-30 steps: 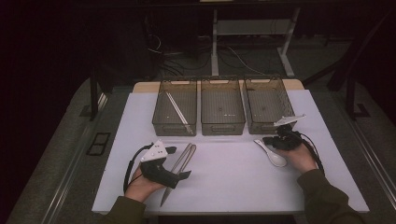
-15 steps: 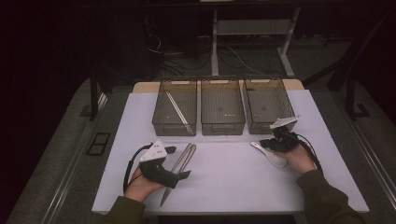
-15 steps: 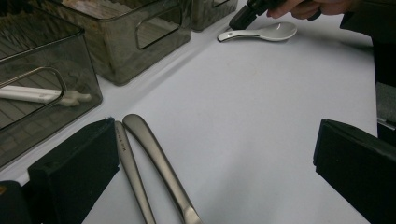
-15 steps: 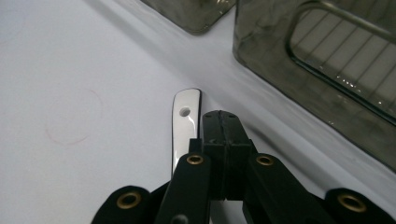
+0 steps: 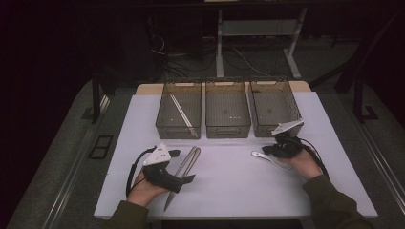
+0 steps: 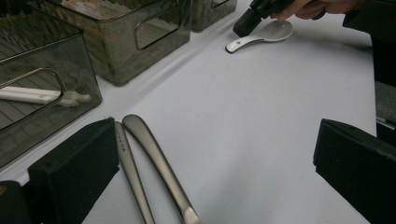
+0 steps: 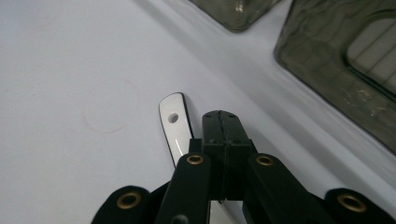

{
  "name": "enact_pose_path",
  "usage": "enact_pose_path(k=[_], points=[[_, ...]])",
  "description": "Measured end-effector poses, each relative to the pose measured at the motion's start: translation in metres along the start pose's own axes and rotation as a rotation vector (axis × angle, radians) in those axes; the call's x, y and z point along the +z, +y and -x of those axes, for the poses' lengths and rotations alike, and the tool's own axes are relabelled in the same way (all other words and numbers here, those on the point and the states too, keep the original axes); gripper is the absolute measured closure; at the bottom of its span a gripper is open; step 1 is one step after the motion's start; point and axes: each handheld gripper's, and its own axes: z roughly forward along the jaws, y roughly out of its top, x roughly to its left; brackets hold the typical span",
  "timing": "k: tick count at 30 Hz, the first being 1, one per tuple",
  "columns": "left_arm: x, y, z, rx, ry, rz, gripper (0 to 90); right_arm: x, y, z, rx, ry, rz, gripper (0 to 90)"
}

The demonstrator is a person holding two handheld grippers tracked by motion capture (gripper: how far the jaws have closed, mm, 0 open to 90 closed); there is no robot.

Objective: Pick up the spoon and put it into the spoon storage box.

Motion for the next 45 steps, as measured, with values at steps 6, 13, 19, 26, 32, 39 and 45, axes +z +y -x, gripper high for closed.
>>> enact_pose_path(k=[6,13,19,26,32,39,45], points=[[0.0,0.0,0.0,0.001,0.0,0.003,0.0,0.0,0.0,-0.007,-0.02,0.02,-0.014,89.8],[0.0,0.0,0.001,0.007,-0.004,-0.005,0.0,-0.003,0.0,-0.014,-0.045,0.045,-0.024,89.8],[0.0,0.001,0.001,0.007,-0.004,0.0,0.0,-0.007,-0.001,-0.015,-0.043,0.043,-0.001,89.7],[0.0,0.0,0.0,0.008,-0.005,0.002,0.0,-0.028,-0.002,-0.009,0.009,0.06,0.101,78.6],[-0.001,0.001,0.001,0.006,-0.006,0.0,0.0,-0.046,-0.007,-0.007,0.048,0.082,0.156,65.2],[-0.002,0.001,0.0,0.004,-0.003,0.003,0.0,-0.056,-0.014,-0.004,0.063,0.06,0.192,50.4],[-0.002,0.001,0.0,0.004,-0.006,0.004,0.0,-0.064,-0.025,0.001,0.083,0.027,0.2,43.2]])
